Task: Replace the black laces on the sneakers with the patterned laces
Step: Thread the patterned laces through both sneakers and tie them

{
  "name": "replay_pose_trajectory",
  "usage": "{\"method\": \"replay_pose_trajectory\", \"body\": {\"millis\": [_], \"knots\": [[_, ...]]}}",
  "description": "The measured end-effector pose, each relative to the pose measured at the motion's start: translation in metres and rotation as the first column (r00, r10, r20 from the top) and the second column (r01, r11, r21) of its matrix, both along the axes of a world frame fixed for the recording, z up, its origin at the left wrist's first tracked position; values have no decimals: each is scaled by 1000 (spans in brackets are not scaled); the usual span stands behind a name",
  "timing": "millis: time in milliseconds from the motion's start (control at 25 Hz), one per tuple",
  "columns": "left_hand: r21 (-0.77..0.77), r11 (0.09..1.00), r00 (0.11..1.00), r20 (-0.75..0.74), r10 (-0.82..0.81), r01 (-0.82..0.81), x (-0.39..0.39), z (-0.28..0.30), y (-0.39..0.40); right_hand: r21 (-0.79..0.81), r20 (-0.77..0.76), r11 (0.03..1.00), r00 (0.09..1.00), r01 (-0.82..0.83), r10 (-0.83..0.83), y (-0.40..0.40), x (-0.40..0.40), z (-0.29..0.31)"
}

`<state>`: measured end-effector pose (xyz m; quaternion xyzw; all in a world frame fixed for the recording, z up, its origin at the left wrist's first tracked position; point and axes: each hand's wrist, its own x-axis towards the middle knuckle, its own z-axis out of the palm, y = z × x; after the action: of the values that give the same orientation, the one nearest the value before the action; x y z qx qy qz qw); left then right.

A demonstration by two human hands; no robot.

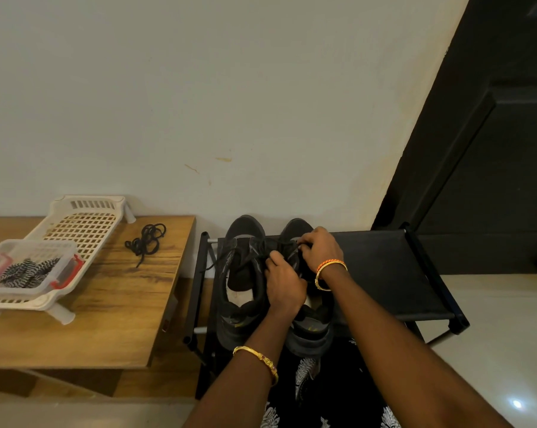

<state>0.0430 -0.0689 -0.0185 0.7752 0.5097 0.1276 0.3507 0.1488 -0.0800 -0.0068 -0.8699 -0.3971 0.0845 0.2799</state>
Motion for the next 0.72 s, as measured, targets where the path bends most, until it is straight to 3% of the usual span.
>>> {"method": "replay_pose_trajectory", "body": {"millis": [120,200,320,400,480,560,640,720], "knots": [[7,1000,998,-67,-20,20,2,1,0,204,-264,964,958,173,-116,-6,-5,-1],[-6,999,993,-111,-45,45,4,2,0,322,-505,892,855,316,-121,-14,-9,7],[-27,997,987,-137,-81,78,3,4,0,516,-758,724,638,458,136,-30,-14,36],[-44,995,985,-143,-93,88,4,5,1,593,-766,648,584,479,269,-36,-11,59],[-56,994,983,-153,-101,93,4,5,1,614,-737,649,620,449,268,-31,-5,69],[-58,994,984,-147,-103,96,3,4,2,536,-673,755,731,379,110,-19,1,65],[-70,992,984,-137,-114,105,3,4,3,286,-426,930,900,232,-93,-8,6,46],[-70,991,981,-144,-126,117,3,4,3,-31,-219,995,971,95,-100,0,6,26]]}}
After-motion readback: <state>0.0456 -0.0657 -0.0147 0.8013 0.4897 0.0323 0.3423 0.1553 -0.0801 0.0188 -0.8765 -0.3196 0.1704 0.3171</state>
